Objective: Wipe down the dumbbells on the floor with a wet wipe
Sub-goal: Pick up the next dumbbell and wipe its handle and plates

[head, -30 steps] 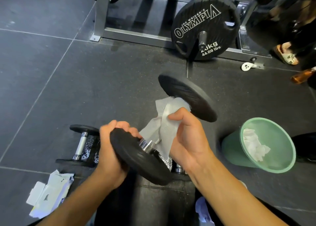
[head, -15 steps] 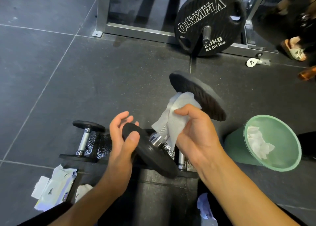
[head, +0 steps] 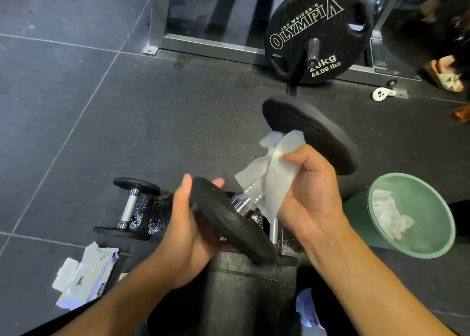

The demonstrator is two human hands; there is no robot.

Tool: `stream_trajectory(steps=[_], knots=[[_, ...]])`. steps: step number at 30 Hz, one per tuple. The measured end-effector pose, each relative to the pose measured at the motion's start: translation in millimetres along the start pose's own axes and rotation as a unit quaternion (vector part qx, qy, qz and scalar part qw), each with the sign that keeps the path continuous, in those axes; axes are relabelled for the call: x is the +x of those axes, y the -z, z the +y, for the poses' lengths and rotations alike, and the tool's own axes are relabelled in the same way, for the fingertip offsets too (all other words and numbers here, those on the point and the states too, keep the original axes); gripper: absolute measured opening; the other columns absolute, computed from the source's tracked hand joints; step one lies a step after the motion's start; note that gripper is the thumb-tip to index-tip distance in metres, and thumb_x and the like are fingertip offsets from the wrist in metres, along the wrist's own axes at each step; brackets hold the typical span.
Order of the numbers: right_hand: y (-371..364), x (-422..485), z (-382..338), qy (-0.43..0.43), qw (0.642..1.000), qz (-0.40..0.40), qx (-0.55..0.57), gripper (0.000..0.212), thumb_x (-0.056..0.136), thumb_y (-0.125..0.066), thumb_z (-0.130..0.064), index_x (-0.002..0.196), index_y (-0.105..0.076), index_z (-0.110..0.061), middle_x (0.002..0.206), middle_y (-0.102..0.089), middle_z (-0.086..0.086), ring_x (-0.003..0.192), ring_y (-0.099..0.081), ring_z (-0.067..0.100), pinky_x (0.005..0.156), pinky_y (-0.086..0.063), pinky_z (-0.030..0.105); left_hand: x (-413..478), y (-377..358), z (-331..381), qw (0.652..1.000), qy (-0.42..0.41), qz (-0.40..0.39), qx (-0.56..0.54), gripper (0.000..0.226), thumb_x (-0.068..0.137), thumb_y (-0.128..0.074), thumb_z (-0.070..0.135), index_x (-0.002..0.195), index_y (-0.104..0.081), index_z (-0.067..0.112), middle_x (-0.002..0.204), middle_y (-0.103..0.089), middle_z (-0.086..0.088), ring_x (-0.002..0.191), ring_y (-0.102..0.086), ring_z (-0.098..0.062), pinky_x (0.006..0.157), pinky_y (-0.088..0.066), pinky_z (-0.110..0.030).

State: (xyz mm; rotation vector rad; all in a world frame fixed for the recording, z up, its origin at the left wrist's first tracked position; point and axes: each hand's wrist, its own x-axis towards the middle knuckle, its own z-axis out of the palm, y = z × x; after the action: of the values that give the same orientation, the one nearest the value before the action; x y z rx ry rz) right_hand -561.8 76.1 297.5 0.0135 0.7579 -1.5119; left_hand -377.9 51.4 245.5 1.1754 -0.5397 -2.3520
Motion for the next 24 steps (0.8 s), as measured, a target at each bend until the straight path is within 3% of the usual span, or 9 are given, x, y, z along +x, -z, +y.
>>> stream_trajectory(steps=[3, 6, 8, 10, 12, 15, 19, 21, 24], knots=[[2, 4, 1, 0.002, 1.0, 0.01, -0.022, 0.028, 0.075, -0.056, -0.006, 0.103, -0.061, -0.007, 0.082, -0.058, 0.012, 0.074, -0.062, 0.026, 0.074, -0.052, 0.04, 0, -3, 5, 0.987, 0.157, -0.024, 0.006, 0.085, 0.096, -0.032, 0.082, 0.134, -0.068, 0.015, 0.137, -0.068, -0.025, 0.118, -0.067, -0.056, 0.092, -0.051, -0.076], [2, 9, 7, 0.068, 0.995, 0.029, -0.061, 0.029, 0.078, -0.061, -0.001, 0.107, -0.065, -0.001, 0.091, -0.063, 0.013, 0.079, -0.063, 0.028, 0.067, -0.054, 0.036, 5, -3, -3, 0.998, 0.035, 0.05, -0.036, 0.08, 0.099, -0.036, 0.074, 0.136, -0.068, 0.012, 0.136, -0.07, -0.021, 0.122, -0.07, -0.04, 0.108, -0.048, -0.06], [1, 10, 10, 0.118, 0.989, 0.043, -0.077, 0.015, 0.087, -0.054, 0.008, 0.095, -0.065, 0.001, 0.084, -0.07, 0.009, 0.07, -0.068, 0.023, 0.06, -0.057, 0.034, 4, -3, -3, 0.996, -0.044, 0.043, -0.071, 0.088, 0.088, -0.048, 0.08, 0.151, -0.053, 0.018, 0.14, -0.069, -0.015, 0.127, -0.068, -0.032, 0.112, -0.045, -0.054], [3, 11, 8, 0.141, 0.985, 0.051, -0.083, 0.015, 0.091, -0.055, 0.008, 0.089, -0.066, -0.002, 0.088, -0.072, 0.008, 0.074, -0.071, 0.019, 0.063, -0.058, 0.033, 1, -5, -3, 0.996, -0.075, -0.004, -0.05, 0.104, 0.07, -0.079, 0.076, 0.157, -0.04, 0.036, 0.147, -0.065, -0.008, 0.132, -0.065, -0.027, 0.112, -0.05, -0.054], [5, 12, 4, 0.15, 0.984, 0.048, -0.077, 0.014, 0.091, -0.059, 0.004, 0.091, -0.069, -0.006, 0.098, -0.07, 0.009, 0.085, -0.07, 0.017, 0.072, -0.058, 0.033, -1, -1, -8, 0.997, -0.062, -0.045, 0.0, 0.123, 0.052, -0.102, 0.055, 0.156, -0.034, 0.05, 0.147, -0.065, -0.002, 0.134, -0.064, -0.024, 0.109, -0.054, -0.049], [5, 12, -1, 0.144, 0.984, 0.052, -0.089, 0.011, 0.091, -0.065, -0.005, 0.101, -0.07, -0.006, 0.103, -0.068, 0.008, 0.088, -0.069, 0.017, 0.076, -0.058, 0.035, -1, 0, -10, 0.995, -0.067, -0.052, 0.052, 0.129, 0.054, -0.104, 0.025, 0.152, -0.028, 0.059, 0.138, -0.071, 0.003, 0.126, -0.069, -0.02, 0.095, -0.062, -0.042], [4, 9, 0, 0.141, 0.981, 0.056, -0.118, 0.015, 0.092, -0.067, -0.008, 0.106, -0.068, -0.002, 0.093, -0.066, 0.009, 0.072, -0.068, 0.019, 0.063, -0.058, 0.037, 0, -10, -7, 0.996, -0.063, -0.04, 0.051, 0.078, 0.069, -0.064, -0.005, 0.139, -0.052, 0.024, 0.119, -0.069, -0.017, 0.103, -0.072, -0.031, 0.082, -0.063, -0.059], [2, 8, 2, 0.138, 0.977, 0.056, -0.15, 0.017, 0.094, -0.066, -0.008, 0.108, -0.065, 0.003, 0.079, -0.058, 0.011, 0.056, -0.063, 0.025, 0.056, -0.056, 0.04, 2, -7, -4, 0.999, -0.024, -0.029, 0.036, 0.071, 0.062, -0.058, -0.003, 0.132, -0.057, 0.011, 0.113, -0.07, -0.022, 0.092, -0.074, -0.033, 0.069, -0.063, -0.054], [0, 6, 0, 0.121, 0.979, 0.037, -0.159, 0.021, 0.084, -0.075, -0.01, 0.098, -0.07, 0.004, 0.077, -0.056, 0.014, 0.055, -0.057, 0.028, 0.055, -0.056, 0.041, 1, -2, 5, 0.997, 0.049, -0.041, 0.037, 0.071, 0.058, -0.06, 0.005, 0.128, -0.06, -0.005, 0.112, -0.071, -0.026, 0.091, -0.072, -0.036, 0.063, -0.062, -0.049]])
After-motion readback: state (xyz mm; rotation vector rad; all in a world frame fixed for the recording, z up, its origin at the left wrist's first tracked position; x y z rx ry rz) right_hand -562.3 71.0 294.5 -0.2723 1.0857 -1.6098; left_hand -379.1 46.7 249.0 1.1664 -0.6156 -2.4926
